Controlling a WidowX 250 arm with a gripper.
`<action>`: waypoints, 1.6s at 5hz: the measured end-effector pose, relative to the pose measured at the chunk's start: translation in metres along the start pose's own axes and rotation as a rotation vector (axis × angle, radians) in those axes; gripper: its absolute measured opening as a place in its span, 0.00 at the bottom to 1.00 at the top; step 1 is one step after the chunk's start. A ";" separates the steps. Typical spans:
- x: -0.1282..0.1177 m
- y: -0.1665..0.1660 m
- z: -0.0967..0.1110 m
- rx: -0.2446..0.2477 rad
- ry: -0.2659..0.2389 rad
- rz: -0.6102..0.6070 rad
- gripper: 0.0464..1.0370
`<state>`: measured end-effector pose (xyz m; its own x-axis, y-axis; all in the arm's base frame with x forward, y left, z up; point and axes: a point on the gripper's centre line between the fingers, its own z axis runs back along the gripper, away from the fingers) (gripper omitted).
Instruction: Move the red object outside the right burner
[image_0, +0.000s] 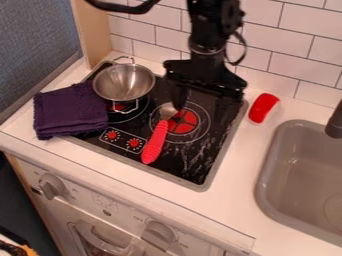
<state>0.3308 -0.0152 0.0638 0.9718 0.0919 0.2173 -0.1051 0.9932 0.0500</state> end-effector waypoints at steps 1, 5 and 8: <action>-0.004 0.013 -0.014 0.002 0.016 0.032 0.96; -0.027 0.039 -0.053 -0.072 0.039 0.212 0.96; -0.016 0.044 -0.059 -0.042 0.056 0.180 0.36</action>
<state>0.3226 0.0315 0.0052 0.9483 0.2712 0.1645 -0.2708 0.9623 -0.0256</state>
